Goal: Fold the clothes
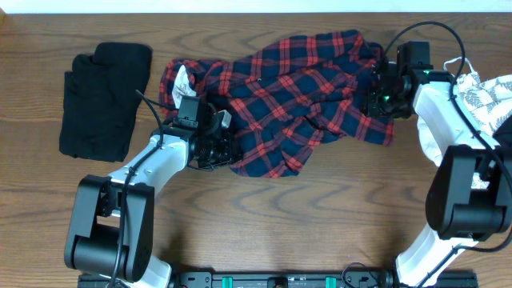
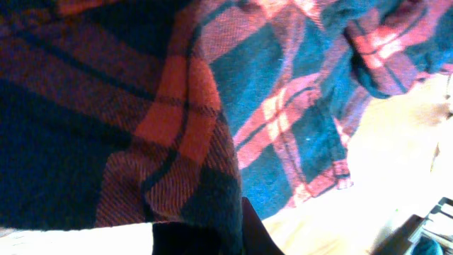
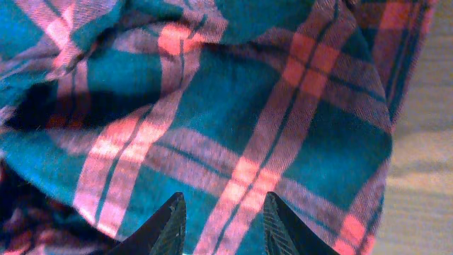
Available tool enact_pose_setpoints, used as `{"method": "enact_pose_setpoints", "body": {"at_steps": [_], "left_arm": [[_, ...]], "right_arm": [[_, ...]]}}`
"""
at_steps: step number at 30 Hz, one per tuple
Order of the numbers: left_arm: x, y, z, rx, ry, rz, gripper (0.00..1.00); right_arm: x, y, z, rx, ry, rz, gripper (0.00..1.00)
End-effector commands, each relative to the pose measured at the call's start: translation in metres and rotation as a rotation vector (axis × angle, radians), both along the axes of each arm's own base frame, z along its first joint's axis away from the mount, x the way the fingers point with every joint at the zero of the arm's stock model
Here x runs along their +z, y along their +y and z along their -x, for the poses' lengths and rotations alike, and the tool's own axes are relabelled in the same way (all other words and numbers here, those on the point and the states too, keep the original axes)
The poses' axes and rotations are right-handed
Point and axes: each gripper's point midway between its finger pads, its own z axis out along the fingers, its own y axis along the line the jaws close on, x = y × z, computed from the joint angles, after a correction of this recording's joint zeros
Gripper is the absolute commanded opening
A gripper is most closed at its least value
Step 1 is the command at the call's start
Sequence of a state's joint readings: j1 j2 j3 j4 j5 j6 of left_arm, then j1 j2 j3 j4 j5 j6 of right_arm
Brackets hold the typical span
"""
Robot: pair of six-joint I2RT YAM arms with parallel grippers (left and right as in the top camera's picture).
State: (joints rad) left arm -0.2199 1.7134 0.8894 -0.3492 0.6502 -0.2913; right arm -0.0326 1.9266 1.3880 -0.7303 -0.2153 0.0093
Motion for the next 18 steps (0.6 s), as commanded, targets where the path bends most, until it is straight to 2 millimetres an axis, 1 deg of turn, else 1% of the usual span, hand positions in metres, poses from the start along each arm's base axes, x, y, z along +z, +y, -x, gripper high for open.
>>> {"method": "enact_pose_setpoints", "body": {"at_steps": [1, 5, 8, 10, 12, 13, 14, 18], "left_arm": [[0.002, -0.006, 0.004, -0.020, 0.012, 0.042, 0.06], [0.003, -0.008, 0.005, -0.020, 0.020, 0.054, 0.06], [0.012, -0.015, 0.009, -0.035, 0.028, 0.106, 0.06], [0.020, -0.015, 0.010, -0.037, 0.020, 0.120, 0.06], [0.033, -0.013, 0.010, -0.032, -0.007, 0.124, 0.05], [0.043, -0.011, 0.010, -0.027, -0.026, 0.127, 0.05], [0.050, -0.009, 0.011, -0.018, -0.035, 0.130, 0.06], [0.096, 0.010, 0.017, 0.049, -0.089, 0.146, 0.06]], "right_arm": [[-0.019, 0.013, 0.002, 0.041, 0.033, 0.001, 0.34], [-0.047, 0.023, 0.005, 0.068, 0.085, 0.002, 0.34], [-0.065, 0.025, 0.009, 0.071, 0.124, 0.001, 0.32], [-0.075, 0.024, 0.012, 0.067, 0.147, 0.001, 0.32], [-0.082, 0.023, 0.014, 0.066, 0.165, 0.004, 0.32], [-0.085, 0.022, 0.015, 0.064, 0.173, 0.007, 0.32], [-0.085, 0.022, 0.015, 0.063, 0.174, 0.007, 0.33], [-0.086, 0.020, 0.015, 0.058, 0.175, 0.007, 0.33]]}}
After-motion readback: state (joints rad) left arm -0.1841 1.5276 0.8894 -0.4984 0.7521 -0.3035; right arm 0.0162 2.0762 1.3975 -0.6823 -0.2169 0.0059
